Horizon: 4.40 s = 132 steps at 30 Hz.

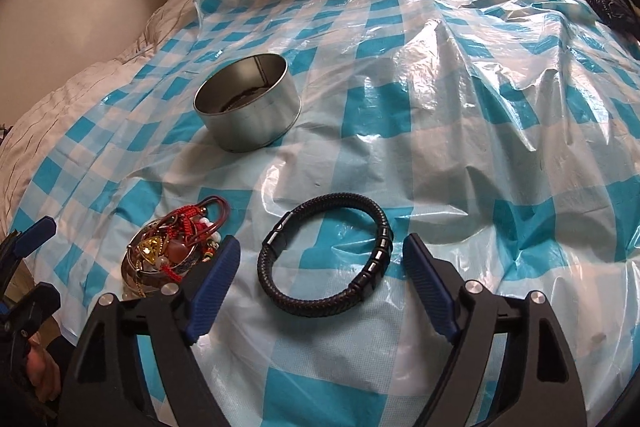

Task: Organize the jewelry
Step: 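Close the left tool on the red cord pendant in the jewelry pile, then carry the red cord pendant into the tin with left tool while right drops black bracelet in, then grasp the red cord bracelet in the pile with the right tool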

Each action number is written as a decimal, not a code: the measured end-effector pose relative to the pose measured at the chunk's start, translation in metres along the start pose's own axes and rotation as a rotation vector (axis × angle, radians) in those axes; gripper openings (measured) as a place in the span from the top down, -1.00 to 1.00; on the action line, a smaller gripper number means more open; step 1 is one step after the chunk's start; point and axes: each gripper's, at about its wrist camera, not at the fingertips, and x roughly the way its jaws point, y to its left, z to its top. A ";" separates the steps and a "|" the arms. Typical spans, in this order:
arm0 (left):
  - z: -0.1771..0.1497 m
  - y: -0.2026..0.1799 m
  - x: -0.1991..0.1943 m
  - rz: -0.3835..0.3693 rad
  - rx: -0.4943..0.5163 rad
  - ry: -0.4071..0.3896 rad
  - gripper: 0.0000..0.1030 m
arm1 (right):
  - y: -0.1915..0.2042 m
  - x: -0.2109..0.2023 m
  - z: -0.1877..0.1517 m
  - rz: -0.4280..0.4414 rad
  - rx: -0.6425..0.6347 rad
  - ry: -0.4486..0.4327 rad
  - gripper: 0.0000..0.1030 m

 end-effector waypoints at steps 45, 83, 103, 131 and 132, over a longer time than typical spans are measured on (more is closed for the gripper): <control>0.031 0.041 0.094 -0.150 -0.160 0.214 0.20 | -0.016 0.014 -0.003 0.070 0.057 0.019 -0.57; 0.034 0.082 0.040 -0.145 -0.278 0.082 0.90 | 0.018 -0.036 0.006 0.070 -0.052 -0.139 -0.29; 0.124 0.060 0.099 -0.267 -0.310 0.011 0.90 | 0.043 -0.003 0.071 0.079 -0.085 -0.199 -0.29; 0.023 0.088 0.063 0.101 -0.346 0.055 -0.25 | 0.046 -0.012 0.036 0.019 -0.012 -0.187 -0.59; 0.020 0.085 0.060 0.104 -0.343 0.052 -0.27 | 0.041 -0.015 0.025 0.021 0.013 -0.183 -0.59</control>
